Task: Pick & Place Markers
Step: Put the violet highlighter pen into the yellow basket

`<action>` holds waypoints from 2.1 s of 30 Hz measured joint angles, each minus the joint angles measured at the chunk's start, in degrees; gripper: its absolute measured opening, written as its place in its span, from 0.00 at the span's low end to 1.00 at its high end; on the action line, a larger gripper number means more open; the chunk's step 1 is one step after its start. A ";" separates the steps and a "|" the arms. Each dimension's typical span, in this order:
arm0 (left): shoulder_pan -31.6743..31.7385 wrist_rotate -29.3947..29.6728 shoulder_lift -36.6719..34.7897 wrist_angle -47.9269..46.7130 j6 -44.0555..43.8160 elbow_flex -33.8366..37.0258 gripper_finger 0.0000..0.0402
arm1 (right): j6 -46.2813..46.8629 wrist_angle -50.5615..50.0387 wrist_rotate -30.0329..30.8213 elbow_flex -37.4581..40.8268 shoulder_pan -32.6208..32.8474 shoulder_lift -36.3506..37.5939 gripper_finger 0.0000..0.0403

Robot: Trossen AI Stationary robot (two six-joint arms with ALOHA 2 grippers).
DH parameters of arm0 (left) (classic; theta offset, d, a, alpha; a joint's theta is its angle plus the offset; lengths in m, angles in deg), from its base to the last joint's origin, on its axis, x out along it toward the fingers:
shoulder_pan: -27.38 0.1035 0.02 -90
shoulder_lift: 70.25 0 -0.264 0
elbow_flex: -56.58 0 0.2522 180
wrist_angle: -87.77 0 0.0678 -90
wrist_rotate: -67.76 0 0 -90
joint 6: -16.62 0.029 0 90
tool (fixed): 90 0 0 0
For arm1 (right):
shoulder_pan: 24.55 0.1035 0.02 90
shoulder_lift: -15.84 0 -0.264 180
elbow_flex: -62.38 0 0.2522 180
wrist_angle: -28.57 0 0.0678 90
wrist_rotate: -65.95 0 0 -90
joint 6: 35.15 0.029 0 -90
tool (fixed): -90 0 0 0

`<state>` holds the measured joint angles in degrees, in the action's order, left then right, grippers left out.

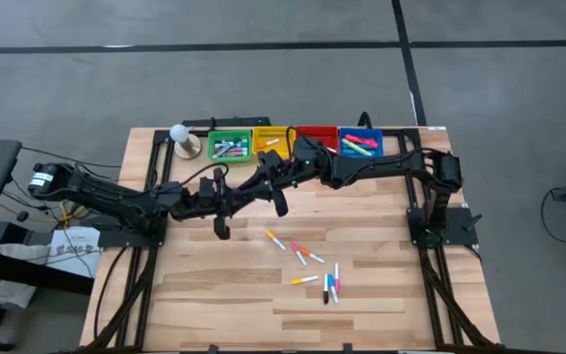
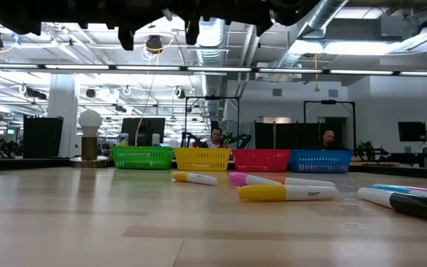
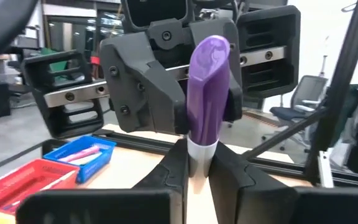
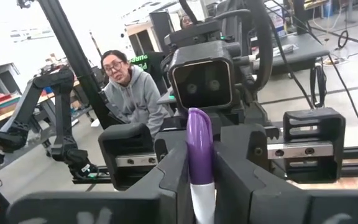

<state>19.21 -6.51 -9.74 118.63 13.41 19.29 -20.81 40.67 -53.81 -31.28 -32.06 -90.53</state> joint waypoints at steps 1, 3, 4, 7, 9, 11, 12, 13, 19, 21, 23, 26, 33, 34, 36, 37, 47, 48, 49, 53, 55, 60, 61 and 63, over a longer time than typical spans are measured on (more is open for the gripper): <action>-0.02 0.59 0.00 0.03 0.35 0.00 0.09 | -0.49 -0.10 -0.06 0.00 -0.21 0.00 0.16; 0.09 2.11 -0.02 0.44 1.70 0.00 0.09 | -2.17 -0.34 -0.27 0.00 -0.48 0.00 0.17; 0.42 2.49 -0.02 0.45 2.47 0.00 0.09 | -2.81 -0.41 -0.18 0.00 -0.53 0.00 0.18; 2.39 2.51 -0.02 0.52 2.97 0.00 0.09 | -4.32 -0.50 -0.06 -0.02 -1.46 0.00 0.23; 4.23 2.81 -0.02 0.71 2.96 0.00 0.09 | -4.34 -0.66 -0.09 -0.07 -2.57 0.00 0.27; 6.40 3.09 -0.02 0.82 2.95 0.00 0.09 | -4.32 -1.40 -0.28 -0.07 -3.91 0.00 0.33; 7.52 3.08 0.00 0.70 2.95 0.00 0.09 | -4.32 -1.79 -0.36 -0.07 -4.66 0.00 0.36; 8.66 3.08 0.00 0.63 2.95 0.00 0.09 | -4.30 -2.03 -0.56 -0.07 -5.49 0.00 0.39; 16.60 1.35 -0.02 0.45 2.84 -0.03 0.09 | -4.28 -3.00 -5.22 -0.07 -11.05 0.00 0.54; 19.35 1.02 -0.03 -0.10 2.75 -0.09 0.09 | -4.16 -3.12 -7.32 -0.07 -13.05 0.00 0.56; 22.11 0.89 0.58 -2.31 2.40 -0.60 0.09 | -3.83 -4.15 -9.21 -0.04 -15.19 0.63 0.57; 26.88 -2.25 3.18 -7.91 1.29 -3.52 0.09 | -4.21 -6.41 -9.75 -0.06 -18.12 1.62 0.57; 36.49 -13.38 18.61 -11.38 1.34 -14.32 0.09 | -9.35 -19.27 -9.04 -0.02 -23.88 5.18 0.54; 37.70 -14.66 21.20 -12.43 1.37 -16.09 0.09 | -10.50 -22.30 -8.88 -0.02 -24.54 5.78 0.54; 39.79 -17.65 26.36 -14.38 1.40 -19.30 0.09 | -13.05 -28.29 -7.14 -0.02 -25.65 7.07 0.53; 40.71 -19.22 28.64 -15.54 1.40 -20.66 0.09 | -14.56 -31.69 -5.68 -0.02 -26.00 7.72 0.52; 42.10 -22.69 37.50 -18.17 4.29 -25.42 0.10 | -20.84 -53.73 4.44 -0.02 -26.53 10.16 0.46; 42.10 -22.69 37.71 -19.03 4.38 -25.42 0.10 | -20.84 -54.87 4.47 -0.02 -26.52 10.14 0.45; 42.10 -22.69 38.02 -19.68 4.45 -25.42 0.11 | -20.84 -55.54 4.49 -0.02 -26.43 10.01 0.44; 42.10 -22.69 38.75 -20.35 4.48 -25.40 0.11 | -20.84 -57.53 4.72 0.04 -26.09 9.57 0.42; 42.07 -22.69 38.73 -20.17 4.48 -25.41 0.11 | -20.84 -56.89 4.72 0.07 -25.85 9.62 0.41; 41.75 -22.67 38.73 -20.24 4.41 -25.40 0.15 | -20.84 -57.41 4.64 0.24 -25.84 9.62 0.40; 41.57 -22.64 38.73 -20.28 4.41 -25.40 0.16 | -20.84 -57.56 4.64 0.24 -25.84 9.62 0.40; 41.14 -22.67 38.73 -20.26 4.45 -25.40 0.18 | -20.82 -57.61 4.64 0.24 -25.70 9.62 0.40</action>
<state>60.35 -29.18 28.99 98.36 17.87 -6.11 -41.63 -16.94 -49.17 -31.04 -57.77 -80.91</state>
